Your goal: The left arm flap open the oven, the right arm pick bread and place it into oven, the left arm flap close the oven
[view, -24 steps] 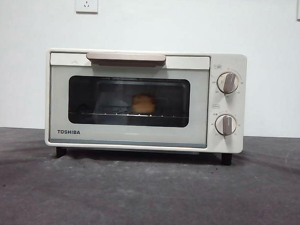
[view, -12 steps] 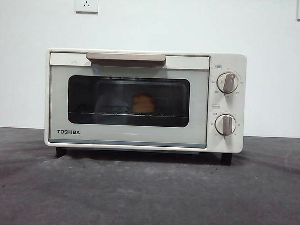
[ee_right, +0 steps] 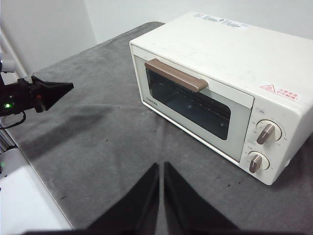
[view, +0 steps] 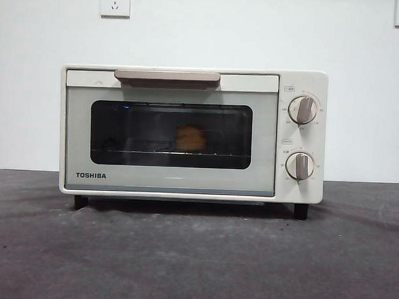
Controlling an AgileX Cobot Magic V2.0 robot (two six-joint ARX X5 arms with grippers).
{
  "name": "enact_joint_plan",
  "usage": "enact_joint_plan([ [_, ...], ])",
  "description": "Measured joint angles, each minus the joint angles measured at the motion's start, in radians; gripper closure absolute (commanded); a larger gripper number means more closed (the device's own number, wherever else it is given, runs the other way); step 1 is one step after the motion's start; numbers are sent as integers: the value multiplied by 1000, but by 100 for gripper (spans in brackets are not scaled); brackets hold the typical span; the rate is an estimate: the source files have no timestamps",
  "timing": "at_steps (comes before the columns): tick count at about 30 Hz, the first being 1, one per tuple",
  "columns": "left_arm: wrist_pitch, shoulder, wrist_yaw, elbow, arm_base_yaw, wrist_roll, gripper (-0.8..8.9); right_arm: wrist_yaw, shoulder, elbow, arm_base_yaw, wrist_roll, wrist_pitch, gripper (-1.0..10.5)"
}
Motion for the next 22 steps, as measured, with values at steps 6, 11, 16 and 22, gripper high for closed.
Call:
enact_joint_plan([
  [6, -21, -1, -65, 0, -2, 4, 784, 0, 0, 0, 0, 0, 0, 935],
  [11, -31, 0, -92, 0, -2, 7, 785, 0, 0, 0, 0, 0, 0, 935],
  [16, -31, 0, -92, 0, -2, 8, 785, 0, 0, 0, 0, 0, 0, 935],
  [22, -31, 0, -92, 0, -2, 7, 785, 0, 0, 0, 0, 0, 0, 935],
])
